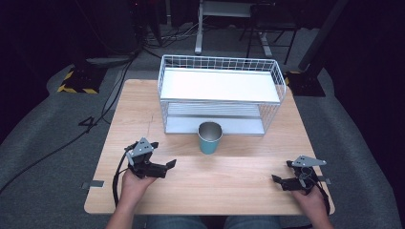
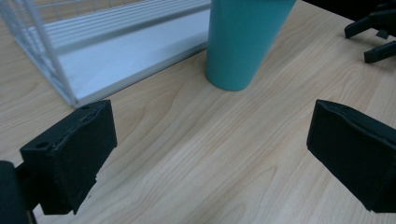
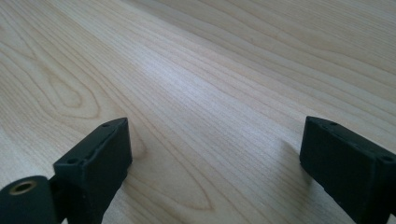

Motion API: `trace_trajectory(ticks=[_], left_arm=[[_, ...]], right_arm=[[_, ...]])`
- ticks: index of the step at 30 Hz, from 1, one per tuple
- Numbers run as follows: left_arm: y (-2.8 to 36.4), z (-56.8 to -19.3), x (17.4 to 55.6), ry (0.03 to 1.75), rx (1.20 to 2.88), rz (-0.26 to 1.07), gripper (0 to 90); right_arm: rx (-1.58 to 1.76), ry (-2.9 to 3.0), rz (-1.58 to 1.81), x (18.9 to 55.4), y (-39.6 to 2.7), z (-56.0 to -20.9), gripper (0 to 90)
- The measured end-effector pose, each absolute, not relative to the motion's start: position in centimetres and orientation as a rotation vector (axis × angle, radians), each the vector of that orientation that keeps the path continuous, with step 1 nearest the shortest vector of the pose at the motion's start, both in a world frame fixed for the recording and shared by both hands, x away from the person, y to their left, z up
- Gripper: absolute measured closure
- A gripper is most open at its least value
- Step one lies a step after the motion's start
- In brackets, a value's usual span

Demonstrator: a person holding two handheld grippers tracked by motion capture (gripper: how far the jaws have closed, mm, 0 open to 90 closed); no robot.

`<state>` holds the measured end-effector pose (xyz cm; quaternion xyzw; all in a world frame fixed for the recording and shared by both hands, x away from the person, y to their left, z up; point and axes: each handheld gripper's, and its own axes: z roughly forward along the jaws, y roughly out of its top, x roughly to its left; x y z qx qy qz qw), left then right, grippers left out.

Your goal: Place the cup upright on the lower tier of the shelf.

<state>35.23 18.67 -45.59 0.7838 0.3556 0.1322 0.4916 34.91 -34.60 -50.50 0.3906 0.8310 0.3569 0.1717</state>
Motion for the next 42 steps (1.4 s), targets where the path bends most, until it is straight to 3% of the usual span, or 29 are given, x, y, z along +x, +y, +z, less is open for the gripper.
trace_trajectory(ticks=[42], left_arm=[[8.7,-47.6,41.2,0.801,1.86,0.321,4.5]], right_arm=[[1.119,2.345,1.013,34.9,-34.6,-50.5,11.5]])
